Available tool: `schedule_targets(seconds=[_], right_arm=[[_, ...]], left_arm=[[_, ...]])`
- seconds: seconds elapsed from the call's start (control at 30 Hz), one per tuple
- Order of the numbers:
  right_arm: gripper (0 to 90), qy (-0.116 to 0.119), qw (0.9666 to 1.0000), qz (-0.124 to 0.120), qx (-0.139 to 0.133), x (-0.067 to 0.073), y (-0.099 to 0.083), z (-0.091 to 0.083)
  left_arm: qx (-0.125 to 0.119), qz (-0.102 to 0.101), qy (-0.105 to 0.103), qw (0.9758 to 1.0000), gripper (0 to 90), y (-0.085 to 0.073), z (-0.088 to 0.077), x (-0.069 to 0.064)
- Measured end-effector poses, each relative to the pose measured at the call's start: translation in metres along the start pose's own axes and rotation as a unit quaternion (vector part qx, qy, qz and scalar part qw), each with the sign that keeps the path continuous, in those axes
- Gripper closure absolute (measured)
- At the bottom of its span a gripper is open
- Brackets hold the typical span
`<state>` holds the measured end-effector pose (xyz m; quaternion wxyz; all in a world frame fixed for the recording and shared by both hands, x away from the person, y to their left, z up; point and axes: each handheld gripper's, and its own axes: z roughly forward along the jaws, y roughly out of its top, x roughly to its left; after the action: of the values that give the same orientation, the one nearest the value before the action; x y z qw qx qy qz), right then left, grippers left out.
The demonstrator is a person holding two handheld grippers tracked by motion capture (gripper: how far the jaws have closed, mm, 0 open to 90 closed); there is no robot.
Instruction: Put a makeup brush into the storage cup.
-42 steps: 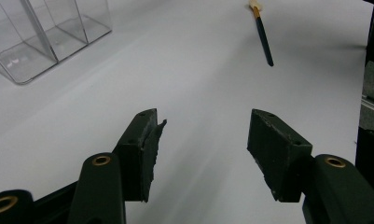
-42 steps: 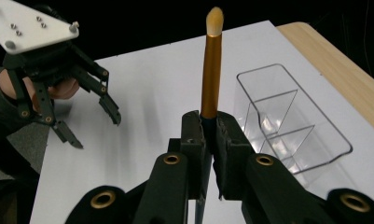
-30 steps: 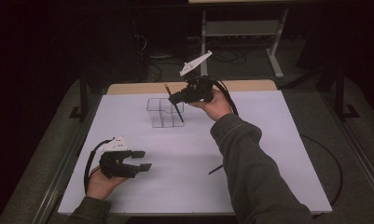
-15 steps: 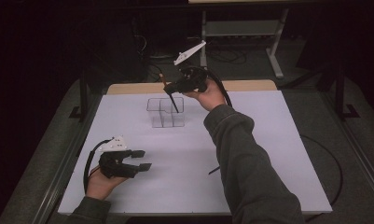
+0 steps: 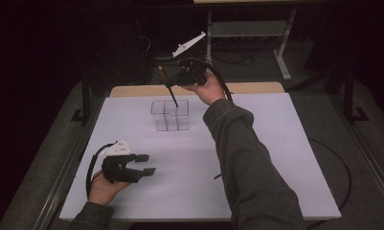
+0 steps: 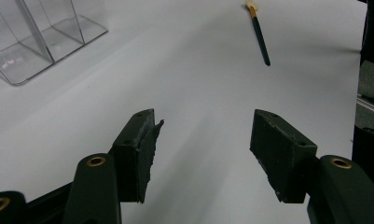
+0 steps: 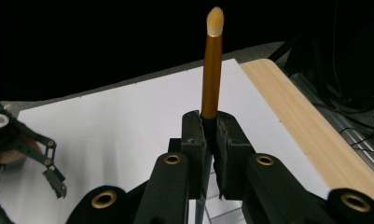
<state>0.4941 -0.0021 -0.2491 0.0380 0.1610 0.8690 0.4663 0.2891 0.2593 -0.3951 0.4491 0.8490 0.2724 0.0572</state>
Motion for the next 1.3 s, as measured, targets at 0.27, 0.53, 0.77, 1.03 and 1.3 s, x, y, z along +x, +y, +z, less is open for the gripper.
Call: schedule_targets(seconds=[0.27, 0.53, 0.77, 1.03, 1.3], right_arm=[[82.3, -0.006, 1.0000, 0.004, -0.003, -0.005, 0.016, 0.006], [82.2, -0.009, 0.9999, 0.009, 0.005, -0.011, 0.015, 0.022], [82.1, -0.012, 0.9998, 0.013, 0.010, -0.015, 0.011, 0.031], [82.2, -0.013, 0.9995, 0.026, 0.011, -0.020, 0.005, 0.039], [82.2, -0.017, 0.9995, 0.023, 0.016, -0.020, 0.001, 0.048]], left_arm=[[-0.002, 0.000, -0.003, 1.0000, 40.3, 0.000, 0.000, 0.000], [-0.003, 0.002, -0.002, 1.0000, 40.2, -0.001, -0.001, 0.001], [0.004, 0.006, -0.001, 1.0000, 39.6, 0.000, 0.000, 0.000], [0.006, 0.007, 0.000, 1.0000, 38.9, 0.000, 0.000, 0.001], [0.002, 0.006, -0.003, 1.0000, 37.9, 0.000, -0.001, 0.000]])
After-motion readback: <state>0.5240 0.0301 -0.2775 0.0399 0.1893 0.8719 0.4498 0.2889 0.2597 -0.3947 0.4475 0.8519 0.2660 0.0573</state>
